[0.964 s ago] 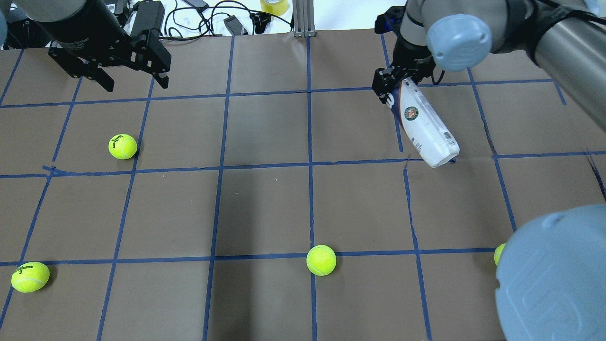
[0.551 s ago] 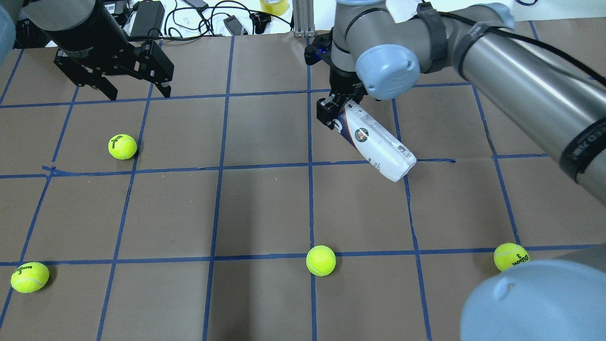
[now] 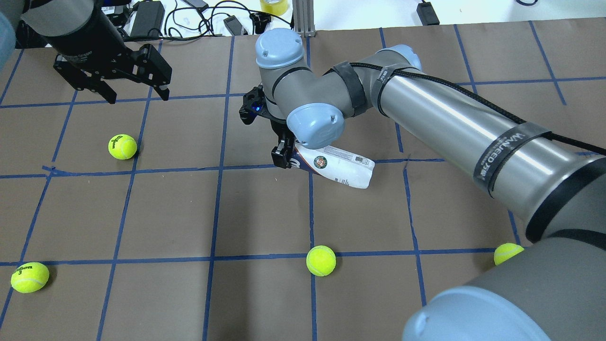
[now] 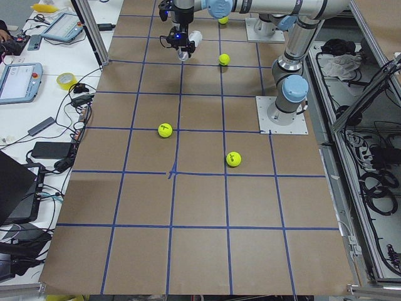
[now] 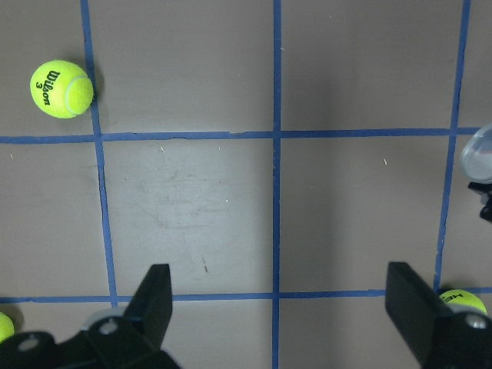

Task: Lift up tennis ball bucket
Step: 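Carry the can with the right gripper toward the table center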

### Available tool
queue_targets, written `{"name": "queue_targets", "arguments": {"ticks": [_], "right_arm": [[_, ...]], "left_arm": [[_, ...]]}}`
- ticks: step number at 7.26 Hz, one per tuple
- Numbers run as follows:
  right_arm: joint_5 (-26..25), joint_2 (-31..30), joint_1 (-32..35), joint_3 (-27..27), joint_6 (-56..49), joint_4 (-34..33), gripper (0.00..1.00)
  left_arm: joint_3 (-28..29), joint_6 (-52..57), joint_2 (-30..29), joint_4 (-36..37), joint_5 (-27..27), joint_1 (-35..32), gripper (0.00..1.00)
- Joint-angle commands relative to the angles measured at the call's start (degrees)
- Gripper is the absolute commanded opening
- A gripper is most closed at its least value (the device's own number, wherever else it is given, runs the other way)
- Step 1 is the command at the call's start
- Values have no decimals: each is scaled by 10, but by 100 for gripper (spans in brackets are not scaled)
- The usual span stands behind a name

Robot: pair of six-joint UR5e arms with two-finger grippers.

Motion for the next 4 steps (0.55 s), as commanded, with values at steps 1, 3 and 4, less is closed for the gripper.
{"name": "queue_targets", "arguments": {"ticks": [1,3,4], "right_arm": [[0,44,17,-10,-118,-54,0],[0,51,23,-13,-162,-66,0],[0,54,34,-14,-165,-67,0]], "left_arm": [[2,15,-5,0,-3,-1,100],[-5,27,-5,0,-4,1,100],[-8,26,-2,0,-1,1,100]]}}
